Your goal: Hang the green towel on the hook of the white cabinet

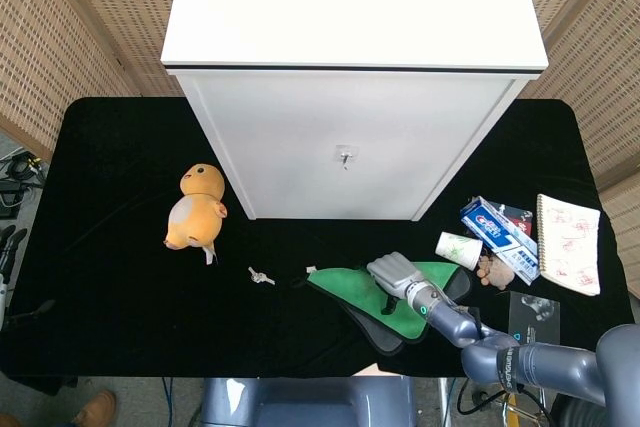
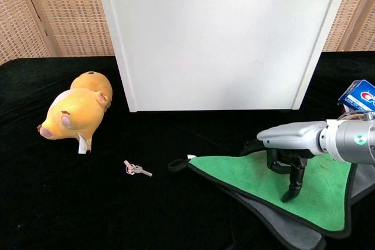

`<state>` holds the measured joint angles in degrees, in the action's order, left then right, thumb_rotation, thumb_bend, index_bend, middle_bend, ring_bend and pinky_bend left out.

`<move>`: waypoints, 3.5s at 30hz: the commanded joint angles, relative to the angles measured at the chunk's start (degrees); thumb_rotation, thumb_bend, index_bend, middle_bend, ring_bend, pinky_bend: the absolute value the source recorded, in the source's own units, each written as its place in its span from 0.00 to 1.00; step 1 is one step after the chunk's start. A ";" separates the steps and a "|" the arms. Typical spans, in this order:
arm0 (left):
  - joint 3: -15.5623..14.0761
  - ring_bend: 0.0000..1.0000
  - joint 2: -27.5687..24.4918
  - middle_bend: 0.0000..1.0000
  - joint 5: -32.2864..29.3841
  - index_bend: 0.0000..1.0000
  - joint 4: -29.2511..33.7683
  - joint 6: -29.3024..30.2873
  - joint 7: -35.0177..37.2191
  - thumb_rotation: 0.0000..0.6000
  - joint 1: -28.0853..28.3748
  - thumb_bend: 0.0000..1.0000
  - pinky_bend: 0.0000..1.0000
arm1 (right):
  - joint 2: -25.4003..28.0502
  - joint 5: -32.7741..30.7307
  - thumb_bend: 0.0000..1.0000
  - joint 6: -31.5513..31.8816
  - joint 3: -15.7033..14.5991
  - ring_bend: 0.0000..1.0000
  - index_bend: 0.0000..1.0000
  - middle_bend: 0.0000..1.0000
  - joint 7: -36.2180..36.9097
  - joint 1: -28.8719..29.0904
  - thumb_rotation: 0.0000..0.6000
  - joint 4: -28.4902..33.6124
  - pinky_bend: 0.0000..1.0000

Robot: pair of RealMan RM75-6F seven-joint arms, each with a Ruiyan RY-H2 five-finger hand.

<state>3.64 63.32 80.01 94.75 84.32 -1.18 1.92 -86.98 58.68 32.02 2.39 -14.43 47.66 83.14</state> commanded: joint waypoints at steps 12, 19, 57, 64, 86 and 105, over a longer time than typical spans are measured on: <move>-0.07 0.00 0.06 0.00 0.02 0.00 0.06 0.21 -0.10 1.00 0.00 0.00 0.00 | 0.76 1.37 0.51 2.26 -0.29 0.94 0.73 0.95 2.59 -0.35 1.00 1.20 1.00; -0.16 0.00 -0.10 0.00 0.21 0.00 0.15 0.42 0.23 1.00 -0.10 0.00 0.00 | 2.28 4.57 0.58 3.63 -0.03 0.94 0.77 0.95 5.55 -1.37 1.00 3.13 1.00; -0.61 0.00 -1.12 0.00 1.57 0.00 0.80 1.61 2.24 1.00 -0.73 0.00 0.00 | 27.35 17.97 0.59 5.16 12.84 1.00 0.79 1.00 53.69 -1.53 1.00 24.07 1.00; -0.45 0.00 -1.07 0.00 1.01 0.00 0.64 1.01 2.12 1.00 -0.47 0.00 0.00 | 27.28 13.78 0.59 2.22 13.91 1.00 0.80 1.00 55.54 -0.06 1.00 22.95 1.00; -0.42 0.00 -0.77 0.00 0.81 0.00 0.78 1.04 1.16 1.00 -0.40 0.00 0.00 | 29.18 16.83 0.59 -0.29 15.20 1.00 0.80 1.00 63.39 -1.91 1.00 21.88 1.00; -0.41 0.00 -0.58 0.00 0.67 0.00 0.86 1.04 0.58 1.00 -0.37 0.00 0.00 | 30.14 22.08 0.59 -0.94 14.09 1.00 0.81 1.00 72.22 -2.34 1.00 19.57 1.00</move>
<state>3.22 62.73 80.68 95.61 85.37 -0.60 1.55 -56.83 80.32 31.17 16.68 57.29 45.26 102.96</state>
